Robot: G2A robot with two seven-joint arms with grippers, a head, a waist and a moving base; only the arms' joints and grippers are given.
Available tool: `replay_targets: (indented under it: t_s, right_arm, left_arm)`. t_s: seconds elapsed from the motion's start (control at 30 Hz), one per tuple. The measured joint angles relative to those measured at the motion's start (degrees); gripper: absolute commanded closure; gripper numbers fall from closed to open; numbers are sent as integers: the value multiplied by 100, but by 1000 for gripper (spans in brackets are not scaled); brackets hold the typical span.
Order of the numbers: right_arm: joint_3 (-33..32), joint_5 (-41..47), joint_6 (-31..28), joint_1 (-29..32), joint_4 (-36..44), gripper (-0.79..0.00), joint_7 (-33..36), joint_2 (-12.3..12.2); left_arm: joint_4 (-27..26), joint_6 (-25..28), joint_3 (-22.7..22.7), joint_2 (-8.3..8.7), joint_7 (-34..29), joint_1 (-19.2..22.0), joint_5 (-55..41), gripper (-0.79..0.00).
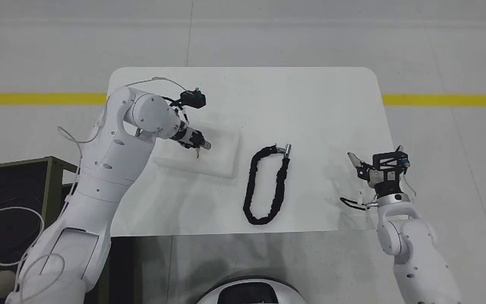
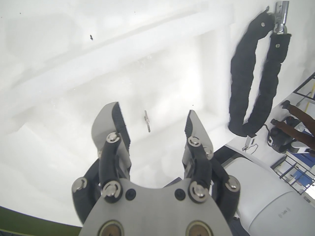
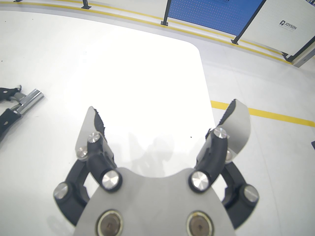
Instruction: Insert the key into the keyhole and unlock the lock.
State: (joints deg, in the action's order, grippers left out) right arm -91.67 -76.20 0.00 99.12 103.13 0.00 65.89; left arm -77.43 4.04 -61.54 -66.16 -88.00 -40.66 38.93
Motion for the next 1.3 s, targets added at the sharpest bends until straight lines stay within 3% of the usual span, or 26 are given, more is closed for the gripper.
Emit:
replay_targets:
  t_s: [0.13,0.3,0.57,0.8,0.97,1.1,1.2,1.3]
  right_arm:
    - [0,0,0,0,0,-785,0,0]
    - [0,0,0,0,0,-785,0,0]
    - [0,0,0,0,0,-785,0,0]
    - [0,0,0,0,0,-785,0,0]
    - [0,0,0,0,0,-785,0,0]
    - [0,0,0,0,0,-785,0,0]
    - [0,0,0,0,0,-785,0,0]
    - [0,0,0,0,0,-785,0,0]
  left_arm:
    - [74,-34,60,4,0,33,49,-219]
    - [185,-66,45,10,0,57,82,0]
    - [264,-56,19,4,0,59,-37,0]
    - [-156,-139,-150,89,0,103,-158,0]
    - [-890,-523,-302,219,0,-60,274,0]
    - [-1181,-893,-164,318,0,-212,757,0]
    - [-1283,-1257,39,390,0,-211,1144,0]
    - [-1651,-1837,-87,425,7,-221,1270,0]
